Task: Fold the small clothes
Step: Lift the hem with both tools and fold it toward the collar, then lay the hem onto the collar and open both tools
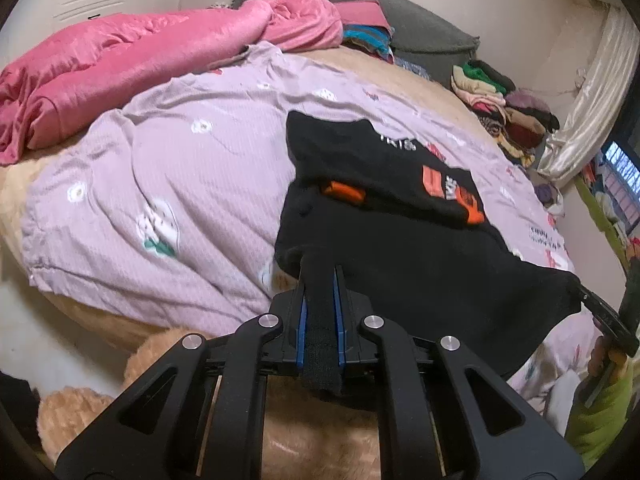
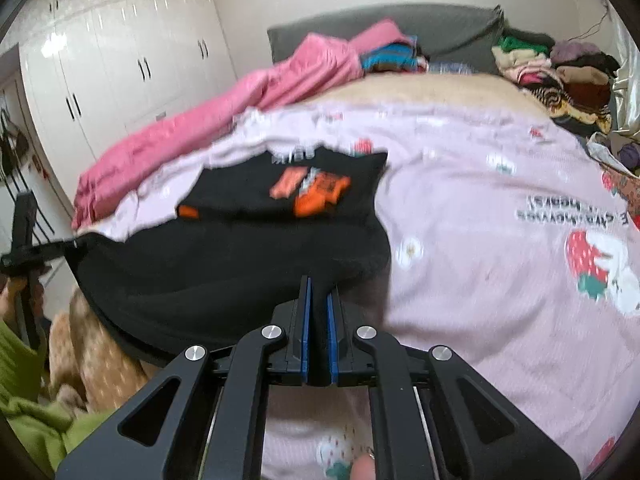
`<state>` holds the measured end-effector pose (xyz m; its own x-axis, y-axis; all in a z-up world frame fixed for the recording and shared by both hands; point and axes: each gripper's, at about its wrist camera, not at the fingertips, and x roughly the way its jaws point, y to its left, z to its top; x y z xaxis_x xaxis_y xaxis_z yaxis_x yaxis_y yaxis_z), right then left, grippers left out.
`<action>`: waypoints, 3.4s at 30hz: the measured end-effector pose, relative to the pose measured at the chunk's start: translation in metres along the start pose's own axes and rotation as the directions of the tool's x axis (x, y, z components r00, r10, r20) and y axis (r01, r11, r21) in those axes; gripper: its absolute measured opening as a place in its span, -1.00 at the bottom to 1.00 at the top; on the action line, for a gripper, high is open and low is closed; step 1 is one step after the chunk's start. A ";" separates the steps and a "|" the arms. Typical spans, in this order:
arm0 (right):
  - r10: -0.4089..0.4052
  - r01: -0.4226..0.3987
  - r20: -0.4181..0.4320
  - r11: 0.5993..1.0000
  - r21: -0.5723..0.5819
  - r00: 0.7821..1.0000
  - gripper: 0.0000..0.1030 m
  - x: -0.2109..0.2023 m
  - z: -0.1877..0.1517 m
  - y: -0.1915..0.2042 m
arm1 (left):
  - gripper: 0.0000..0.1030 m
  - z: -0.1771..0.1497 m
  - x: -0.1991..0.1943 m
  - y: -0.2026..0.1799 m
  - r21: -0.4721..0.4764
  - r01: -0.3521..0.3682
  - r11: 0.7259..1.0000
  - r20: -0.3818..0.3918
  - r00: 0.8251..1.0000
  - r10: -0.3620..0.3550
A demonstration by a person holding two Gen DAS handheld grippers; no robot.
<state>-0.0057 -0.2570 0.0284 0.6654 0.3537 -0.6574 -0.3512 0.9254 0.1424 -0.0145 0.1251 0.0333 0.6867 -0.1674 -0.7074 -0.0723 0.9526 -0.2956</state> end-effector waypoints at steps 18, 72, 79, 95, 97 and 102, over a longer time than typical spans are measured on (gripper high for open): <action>-0.013 -0.017 0.216 0.991 0.134 0.976 -0.88 0.002 0.073 -0.024 | -0.93 0.088 -0.004 -0.005 -0.050 0.049 0.998 0.127 0.991 -0.042; -0.173 0.161 0.083 0.978 0.135 0.981 -0.17 0.138 0.104 -0.040 | -0.55 0.137 0.104 0.000 -0.021 -0.048 0.999 0.155 0.987 0.051; -0.139 0.138 0.035 0.989 0.047 0.990 -0.34 0.139 0.088 -0.015 | -0.55 0.105 0.112 -0.030 0.089 -0.014 0.996 0.081 0.997 0.007; -0.097 0.090 -0.095 0.993 -0.082 0.991 -0.38 0.178 0.065 0.027 | -0.36 0.067 0.154 -0.041 0.183 -0.106 0.977 -0.035 0.993 0.114; -0.123 0.113 -0.122 0.990 -0.086 0.985 -0.39 0.189 0.064 0.024 | -0.36 0.070 0.159 -0.041 0.199 -0.123 0.972 -0.036 0.990 0.133; -0.165 0.153 -0.146 0.984 -0.094 0.975 -0.38 0.207 0.069 0.014 | -0.31 0.081 0.168 -0.042 0.211 -0.140 0.967 -0.035 0.988 0.151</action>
<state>0.1725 -0.1615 -0.0551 0.6110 0.1720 -0.7727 -0.3054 0.9518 -0.0296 0.1622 0.0779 -0.0213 0.6424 -0.0303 -0.7658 -0.0140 0.9986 -0.0513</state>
